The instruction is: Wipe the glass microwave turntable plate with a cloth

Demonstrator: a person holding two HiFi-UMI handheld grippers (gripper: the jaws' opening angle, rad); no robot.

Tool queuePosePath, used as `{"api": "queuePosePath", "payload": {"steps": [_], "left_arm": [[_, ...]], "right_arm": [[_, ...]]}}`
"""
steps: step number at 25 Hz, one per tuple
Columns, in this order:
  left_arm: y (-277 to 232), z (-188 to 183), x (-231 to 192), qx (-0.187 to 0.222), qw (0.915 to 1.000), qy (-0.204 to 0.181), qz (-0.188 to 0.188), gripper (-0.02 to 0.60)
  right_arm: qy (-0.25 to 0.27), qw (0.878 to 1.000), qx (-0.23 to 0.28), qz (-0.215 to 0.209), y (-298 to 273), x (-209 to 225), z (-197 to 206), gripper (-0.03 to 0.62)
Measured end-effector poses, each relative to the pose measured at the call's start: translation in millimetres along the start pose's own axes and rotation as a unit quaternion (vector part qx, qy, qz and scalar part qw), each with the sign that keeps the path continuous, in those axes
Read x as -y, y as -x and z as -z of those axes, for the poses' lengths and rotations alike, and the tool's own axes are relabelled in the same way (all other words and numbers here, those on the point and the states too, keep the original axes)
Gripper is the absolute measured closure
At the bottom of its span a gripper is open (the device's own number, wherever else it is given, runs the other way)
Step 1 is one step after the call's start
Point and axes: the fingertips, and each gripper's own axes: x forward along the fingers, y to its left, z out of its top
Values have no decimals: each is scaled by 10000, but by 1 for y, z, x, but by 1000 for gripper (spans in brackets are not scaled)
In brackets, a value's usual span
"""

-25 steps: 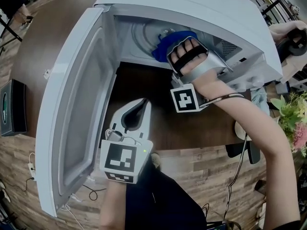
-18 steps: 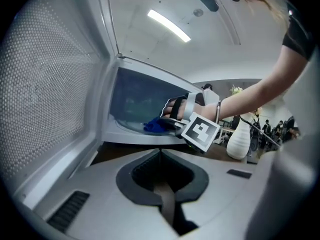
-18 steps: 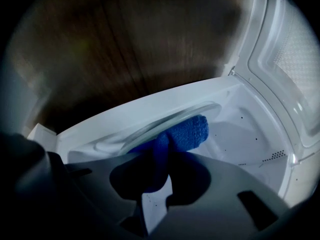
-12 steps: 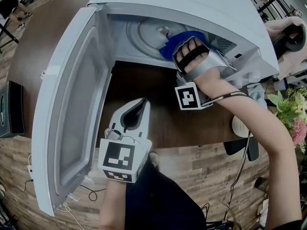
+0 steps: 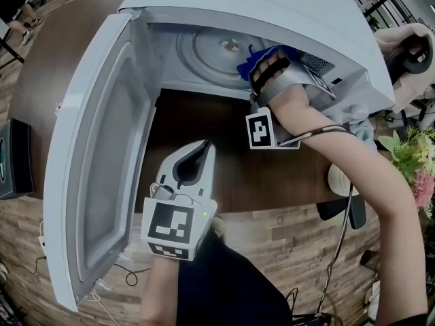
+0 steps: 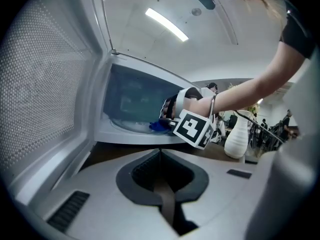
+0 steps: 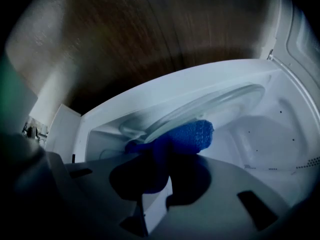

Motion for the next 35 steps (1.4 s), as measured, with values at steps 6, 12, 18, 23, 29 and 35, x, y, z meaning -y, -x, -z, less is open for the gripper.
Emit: {"api": "queuePosePath", "payload": {"steps": [6,12,18,23,29,35], "left_arm": [[0,-2,3,-6,10000,-91,39,572],[2,-1,-1,-18,9999,-100,24,572],[6,-1,0,-32,9999,-104,37,572],[15,-4,6,-65,9999,-72,38,572],[31,-15,10,-156,9998,-116,-22,572],[47,-34,9,-326,9987,-368,-139,572]], "right_arm": [[128,9986,-83,-505,-11,-5,5,551],[25,9983,-83,-572,-16,-4,6,553],[-190,9992,-4,-356,-8,0,6,551],[-349,9984,241,-377,8,3,4,551],[-454,9974,535,-167,37,3,0,551],[-1121,9891,948,-149,70,5,6,546]]}}
